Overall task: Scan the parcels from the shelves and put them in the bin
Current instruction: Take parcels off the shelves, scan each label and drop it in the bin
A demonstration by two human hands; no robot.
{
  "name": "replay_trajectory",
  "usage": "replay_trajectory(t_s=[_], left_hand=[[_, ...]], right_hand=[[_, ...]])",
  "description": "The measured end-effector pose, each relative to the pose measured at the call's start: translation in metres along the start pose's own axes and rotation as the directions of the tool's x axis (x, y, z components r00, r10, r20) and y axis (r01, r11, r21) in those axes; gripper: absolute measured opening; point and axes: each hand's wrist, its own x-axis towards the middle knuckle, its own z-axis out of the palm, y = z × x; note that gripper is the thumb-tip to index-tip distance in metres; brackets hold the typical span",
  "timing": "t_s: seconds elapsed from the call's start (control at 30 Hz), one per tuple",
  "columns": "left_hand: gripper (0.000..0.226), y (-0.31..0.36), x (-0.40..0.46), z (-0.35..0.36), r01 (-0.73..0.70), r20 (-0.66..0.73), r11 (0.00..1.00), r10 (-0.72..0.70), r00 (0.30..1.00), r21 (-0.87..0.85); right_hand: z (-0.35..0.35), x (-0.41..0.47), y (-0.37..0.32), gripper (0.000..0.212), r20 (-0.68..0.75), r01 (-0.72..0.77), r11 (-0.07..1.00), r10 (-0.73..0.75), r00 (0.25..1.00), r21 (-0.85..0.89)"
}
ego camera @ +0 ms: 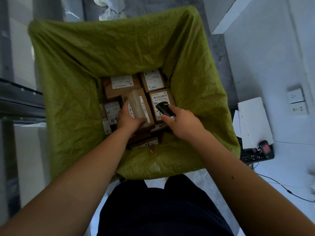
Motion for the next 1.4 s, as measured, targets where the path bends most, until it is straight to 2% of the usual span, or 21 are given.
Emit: replay_trajectory(t_s=[0.1,0.17,0.3,0.47,0.63,0.87,0.97,1.13,1.2,1.3,1.4], left_hand=[[0.114,0.002,-0.007,-0.004,-0.043,-0.01,0.995,0.044,0.999,0.093],[0.108,0.002,-0.013,-0.008,-0.079,-0.016,0.972,0.085,0.996,0.22],[0.102,0.001,-0.026,-0.023,-0.143,0.014,0.872,0.154,0.988,0.468],[0.097,0.01,-0.048,-0.046,-0.157,0.025,0.765,0.182,0.983,0.624],[0.094,0.018,-0.066,-0.074,-0.153,0.01,0.72,0.199,0.98,0.677],[0.092,0.028,-0.098,-0.102,-0.194,-0.02,0.634,0.315,0.949,0.749],[0.091,0.028,-0.119,-0.102,-0.169,-0.059,0.629,0.324,0.944,0.759],[0.085,0.03,-0.173,-0.089,-0.076,-0.263,0.747,0.325,0.908,0.661],[0.086,0.024,-0.2,-0.077,0.021,-0.364,0.736,0.31,0.878,0.676],[0.088,0.011,-0.247,-0.054,0.19,-0.506,0.749,0.218,0.834,0.635],[0.089,-0.009,-0.293,-0.038,0.285,-0.603,0.798,0.119,0.789,0.53]], right_hand=[[0.002,-0.001,-0.002,0.07,0.001,-0.001,1.0,0.001,1.0,-0.027],[0.002,-0.002,-0.003,0.069,-0.005,0.01,0.998,-0.011,1.0,-0.063],[0.0,-0.004,-0.008,0.07,-0.013,0.033,0.99,-0.035,0.999,-0.137],[-0.002,-0.011,-0.016,0.072,-0.019,0.096,0.965,-0.103,0.994,-0.246],[-0.005,-0.02,-0.03,0.074,-0.043,0.156,0.936,-0.178,0.983,-0.314],[0.0,-0.025,-0.048,0.074,-0.081,0.22,0.892,-0.273,0.959,-0.396],[0.004,-0.033,-0.046,0.074,-0.092,0.256,0.847,-0.335,0.938,-0.466],[-0.004,-0.043,-0.039,0.073,0.004,0.409,0.737,-0.483,0.876,-0.539],[-0.008,-0.049,-0.036,0.072,0.045,0.482,0.695,-0.546,0.837,-0.534],[-0.011,-0.063,-0.031,0.072,0.121,0.601,0.614,-0.641,0.758,-0.511],[-0.005,-0.083,-0.031,0.072,0.182,0.699,0.534,-0.718,0.672,-0.476]])
